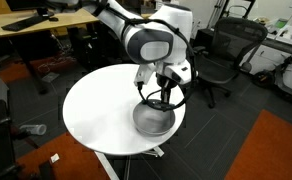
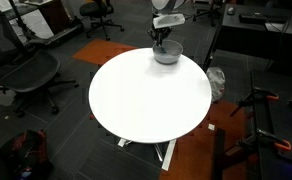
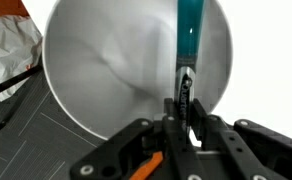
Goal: Remove the marker from the bowl and put it on the table
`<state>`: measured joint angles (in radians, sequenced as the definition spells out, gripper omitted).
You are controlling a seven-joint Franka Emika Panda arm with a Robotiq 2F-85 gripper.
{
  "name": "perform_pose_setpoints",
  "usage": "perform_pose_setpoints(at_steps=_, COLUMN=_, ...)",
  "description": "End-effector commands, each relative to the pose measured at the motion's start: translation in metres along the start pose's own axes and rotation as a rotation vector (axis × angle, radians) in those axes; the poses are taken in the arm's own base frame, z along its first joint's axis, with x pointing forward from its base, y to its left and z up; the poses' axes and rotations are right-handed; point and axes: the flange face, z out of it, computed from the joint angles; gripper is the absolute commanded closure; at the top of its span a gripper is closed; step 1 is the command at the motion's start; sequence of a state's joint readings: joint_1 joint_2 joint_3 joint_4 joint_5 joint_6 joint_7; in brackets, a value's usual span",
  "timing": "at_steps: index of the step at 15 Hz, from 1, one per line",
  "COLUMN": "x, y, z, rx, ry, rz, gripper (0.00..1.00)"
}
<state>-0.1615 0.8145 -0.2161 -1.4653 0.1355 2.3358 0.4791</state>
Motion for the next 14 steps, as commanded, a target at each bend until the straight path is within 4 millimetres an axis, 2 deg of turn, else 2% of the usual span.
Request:
perform_pose_setpoints(at_steps=1, x=-0.017, y=-0.004, z=-0.048, rx=-0.002, ry=0.025, rz=-0.020, gripper=0.95)
perform_pose_setpoints(at_steps=5, x=-0.045, y=-0.019, z=-0.081, rx=0.009, ry=0.037, rz=-0.061, gripper=0.95)
perform_pose_setpoints(at_steps=8, x=-0.074, y=-0.034, z=-0.096, rx=0.008, ry=0.046, rz=-0.083, gripper=0.95)
perform_pose_setpoints(at_steps=11, x=-0.107, y=-0.054, z=-0.100, rx=-0.003, ry=0.046, rz=-0.056, gripper=0.95)
perform_pose_setpoints(at_steps=14, x=-0.137, y=-0.077, z=-0.097, rx=-0.018, ry=0.045, rz=-0.005, gripper=0.95)
